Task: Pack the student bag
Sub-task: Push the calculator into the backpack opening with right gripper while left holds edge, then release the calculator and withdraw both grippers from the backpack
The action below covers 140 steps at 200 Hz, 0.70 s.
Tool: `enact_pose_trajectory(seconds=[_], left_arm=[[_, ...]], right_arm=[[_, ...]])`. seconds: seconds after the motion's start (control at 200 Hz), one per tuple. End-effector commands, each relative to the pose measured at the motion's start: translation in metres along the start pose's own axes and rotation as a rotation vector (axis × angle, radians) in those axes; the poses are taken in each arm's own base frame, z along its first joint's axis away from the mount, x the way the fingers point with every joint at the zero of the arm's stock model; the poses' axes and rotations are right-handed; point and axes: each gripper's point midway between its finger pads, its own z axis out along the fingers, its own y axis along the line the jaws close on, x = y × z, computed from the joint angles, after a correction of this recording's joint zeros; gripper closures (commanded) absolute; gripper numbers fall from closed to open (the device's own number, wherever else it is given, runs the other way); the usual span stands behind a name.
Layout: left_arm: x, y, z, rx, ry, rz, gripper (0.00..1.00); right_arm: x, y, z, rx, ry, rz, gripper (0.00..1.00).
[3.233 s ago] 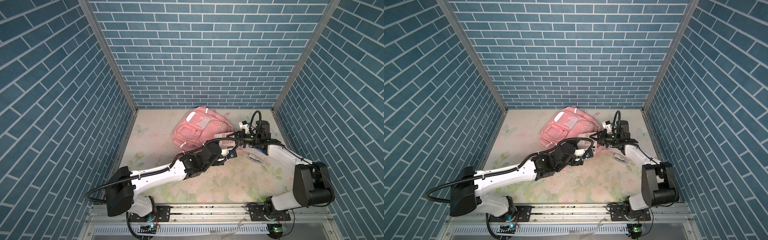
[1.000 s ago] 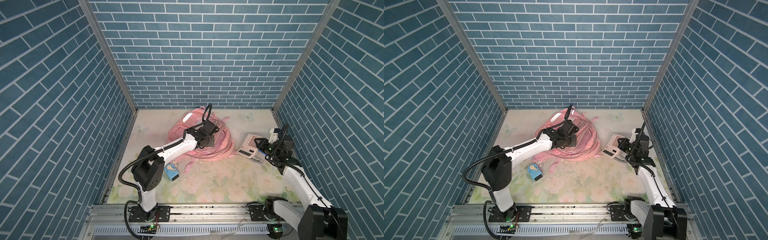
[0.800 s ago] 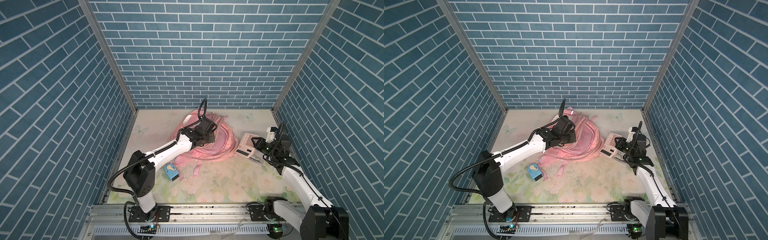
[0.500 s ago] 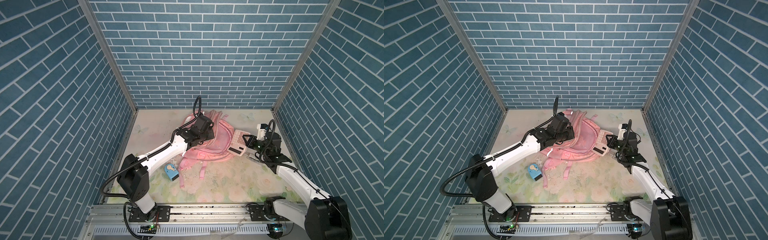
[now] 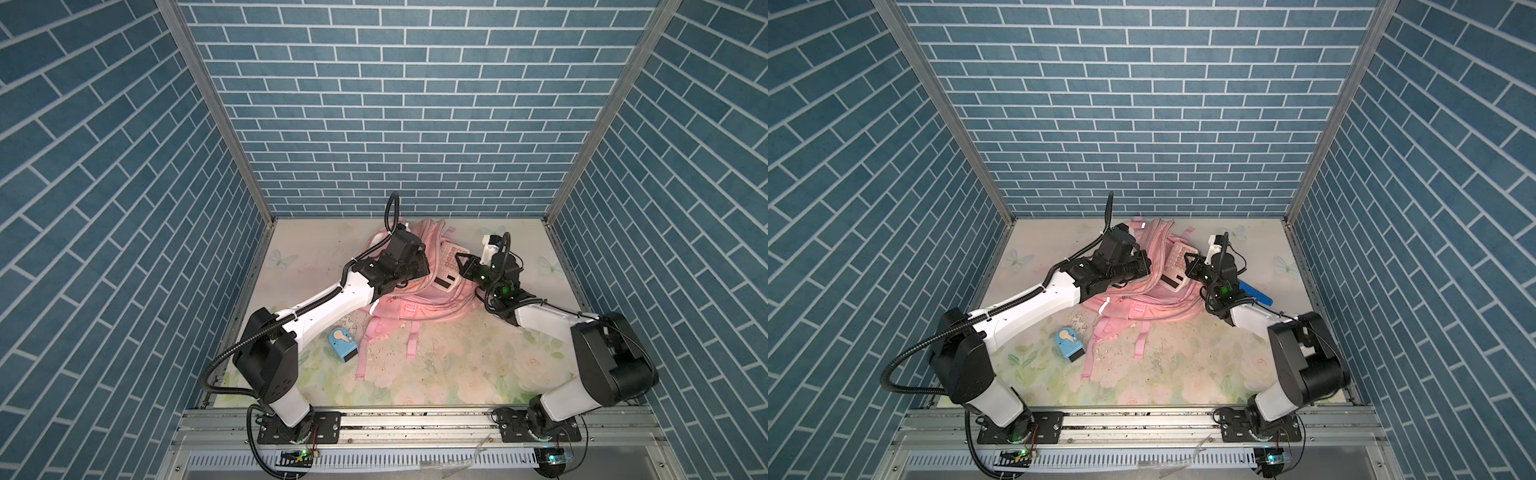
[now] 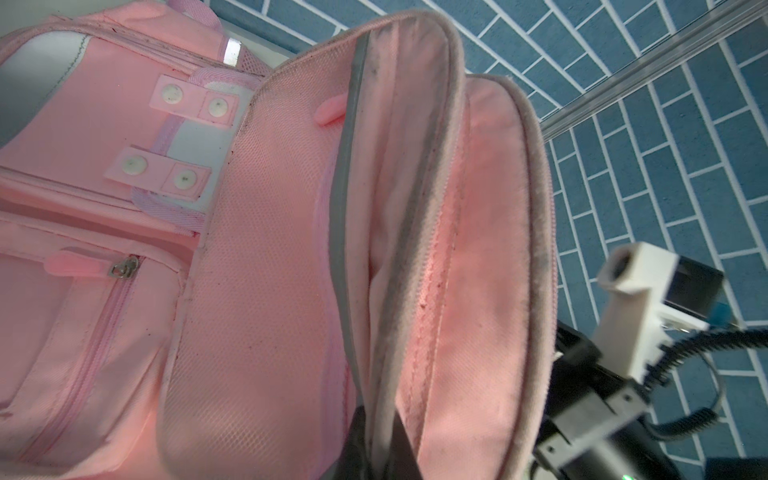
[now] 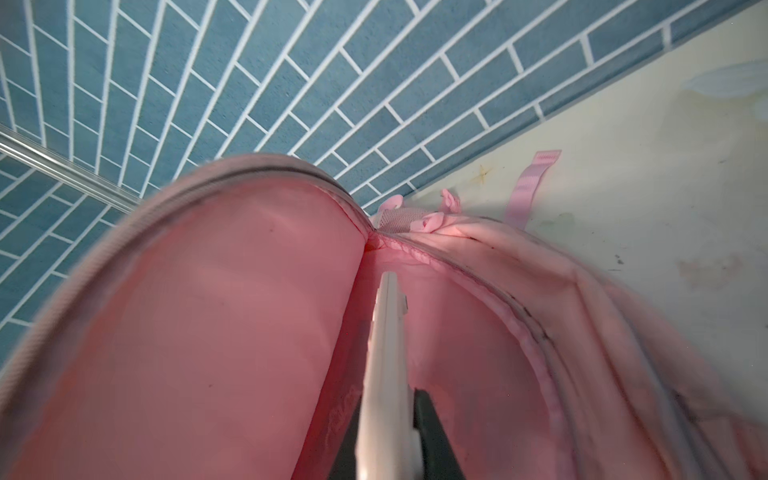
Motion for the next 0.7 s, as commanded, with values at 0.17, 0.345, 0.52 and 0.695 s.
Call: enact_pose_trajectory(seconds=[0.17,0.345,0.52,0.695], left_arm=[[-0.047,-0.036,-0.023,0.167,-0.145,-0.024,1.00],[-0.045,-0.032,-0.020,0.162,-0.134,-0.023,1.00],[-0.047,-0.025,-0.022,0.130,-0.144,-0.009,1.00],[-0.042,-0.016,-0.019,0.100,-0.135,-0.003,1.00]], right_arm=[[0.011,0.043,0.052,-0.179,-0.028,0.154,0.98],[0.035,0.052,0.079,-0.267,0.116,0.186,0.73],[0.047,0.024,0.068,-0.152,0.200,0.185,0.42],[0.027,-0.003,0.032,-0.044,0.184,0.170,0.32]])
